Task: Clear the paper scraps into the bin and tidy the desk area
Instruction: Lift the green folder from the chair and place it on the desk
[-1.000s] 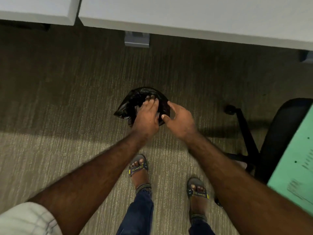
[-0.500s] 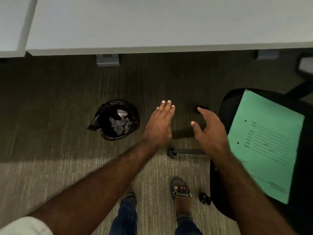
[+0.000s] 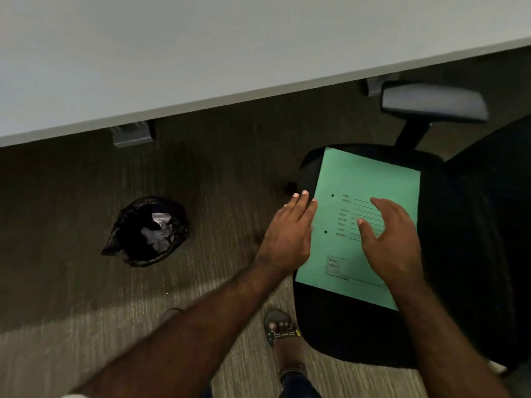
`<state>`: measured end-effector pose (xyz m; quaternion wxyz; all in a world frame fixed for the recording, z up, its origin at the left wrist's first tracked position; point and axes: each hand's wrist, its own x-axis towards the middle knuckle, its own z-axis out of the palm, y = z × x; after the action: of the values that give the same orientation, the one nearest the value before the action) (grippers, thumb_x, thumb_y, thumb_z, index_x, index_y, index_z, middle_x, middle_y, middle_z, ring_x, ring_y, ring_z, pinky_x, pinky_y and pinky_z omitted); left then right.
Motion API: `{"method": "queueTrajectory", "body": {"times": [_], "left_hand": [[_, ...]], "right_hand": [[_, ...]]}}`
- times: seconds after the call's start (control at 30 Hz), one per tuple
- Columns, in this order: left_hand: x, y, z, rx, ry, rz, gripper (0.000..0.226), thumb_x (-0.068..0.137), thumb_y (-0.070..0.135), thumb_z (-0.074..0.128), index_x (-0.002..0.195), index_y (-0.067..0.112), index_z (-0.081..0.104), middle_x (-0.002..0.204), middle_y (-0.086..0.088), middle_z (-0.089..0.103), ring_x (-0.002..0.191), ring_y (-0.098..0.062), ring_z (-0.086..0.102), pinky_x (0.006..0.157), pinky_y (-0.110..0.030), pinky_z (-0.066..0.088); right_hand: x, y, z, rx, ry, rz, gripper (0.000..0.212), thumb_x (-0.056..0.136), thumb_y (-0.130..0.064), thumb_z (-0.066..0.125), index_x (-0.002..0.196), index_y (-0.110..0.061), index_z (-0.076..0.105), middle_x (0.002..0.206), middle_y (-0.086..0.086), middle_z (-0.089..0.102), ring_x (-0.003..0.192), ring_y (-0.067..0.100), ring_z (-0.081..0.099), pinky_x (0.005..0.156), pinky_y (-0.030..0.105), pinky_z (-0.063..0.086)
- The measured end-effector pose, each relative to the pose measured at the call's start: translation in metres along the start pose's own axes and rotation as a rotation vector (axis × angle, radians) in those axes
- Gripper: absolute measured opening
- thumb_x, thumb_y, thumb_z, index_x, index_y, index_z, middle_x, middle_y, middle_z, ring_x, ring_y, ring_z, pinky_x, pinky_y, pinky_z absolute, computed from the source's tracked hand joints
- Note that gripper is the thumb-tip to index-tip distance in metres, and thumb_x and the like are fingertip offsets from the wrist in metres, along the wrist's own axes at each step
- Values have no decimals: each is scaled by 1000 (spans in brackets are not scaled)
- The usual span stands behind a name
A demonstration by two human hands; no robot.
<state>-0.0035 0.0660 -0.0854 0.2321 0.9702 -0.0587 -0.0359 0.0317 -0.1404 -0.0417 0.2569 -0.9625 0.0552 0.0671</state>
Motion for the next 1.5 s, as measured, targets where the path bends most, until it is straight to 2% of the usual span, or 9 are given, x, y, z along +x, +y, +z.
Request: {"method": "queueTrajectory", "body": {"times": [0.17, 0.3, 0.43, 0.5, 0.57, 0.7, 0.97, 1.37, 1.5], "left_hand": [[6, 22, 25, 223, -102, -81, 70, 103, 43, 43, 162, 18, 15, 171, -18, 3, 158, -36, 0, 125, -61, 9], [8, 25, 34, 284, -190, -117, 76, 101, 51, 43, 162, 20, 9, 170, -19, -8, 157, -38, -11, 125, -64, 2], [9, 29, 38, 235, -265, -187, 75, 102, 51, 44, 162, 18, 14, 167, -22, 13, 155, -39, 13, 123, -58, 14], [9, 31, 38, 210, -256, -194, 74, 101, 51, 47, 161, 18, 18, 154, -17, 38, 141, -35, 38, 116, -54, 31], [11, 32, 38, 176, -248, -201, 73, 101, 49, 49, 160, 17, 20, 141, -13, 47, 128, -30, 47, 108, -49, 39], [14, 29, 37, 20, -270, -252, 72, 101, 38, 58, 160, 20, 20, 135, -10, 46, 123, -27, 50, 105, -44, 45], [6, -2, 19, -278, -272, -346, 79, 94, 18, 71, 155, 31, 24, 130, -5, 43, 118, -24, 59, 99, -41, 56], [-48, -80, -58, -363, -214, -315, 80, 94, 25, 71, 158, 31, 25, 132, 2, 41, 118, -13, 53, 104, -34, 52], [-64, -105, -97, -383, -170, -291, 80, 94, 28, 71, 160, 31, 26, 127, 6, 42, 109, -3, 45, 102, -21, 44]], "right_hand": [[-1, 48, -13, -80, -10, 54, 59, 99, -35, 68, 153, -23, 49, 160, 6, 43, 149, 27, 39, 122, 52, 36], [-3, 71, -13, -131, -78, 119, 65, 98, -35, 68, 158, -24, 44, 167, 10, 33, 154, 32, 30, 123, 58, 32], [-4, 83, -11, -139, -146, 247, 71, 99, -42, 66, 162, -30, 35, 174, 10, 15, 159, 34, 17, 124, 61, 28], [-3, 84, -9, -104, -168, 312, 72, 99, -43, 67, 162, -32, 34, 174, 12, 13, 159, 36, 18, 124, 60, 30], [-3, 83, -8, -61, -185, 354, 72, 99, -42, 67, 162, -30, 35, 171, 16, 20, 155, 38, 27, 122, 58, 34], [-7, 76, -3, -65, -160, 349, 67, 97, -37, 71, 157, -23, 45, 154, 16, 43, 142, 36, 45, 115, 53, 45], [-16, 44, 9, -26, -59, 394, 68, 88, -26, 84, 149, -19, 55, 147, 15, 46, 136, 34, 49, 111, 46, 46], [-59, -48, 43, 11, 35, 413, 76, 80, -24, 90, 148, -25, 55, 144, 9, 45, 128, 29, 56, 104, 49, 54], [-73, -91, 39, 32, 74, 387, 76, 80, -23, 90, 148, -26, 55, 143, 7, 46, 126, 28, 57, 99, 45, 55]]}}
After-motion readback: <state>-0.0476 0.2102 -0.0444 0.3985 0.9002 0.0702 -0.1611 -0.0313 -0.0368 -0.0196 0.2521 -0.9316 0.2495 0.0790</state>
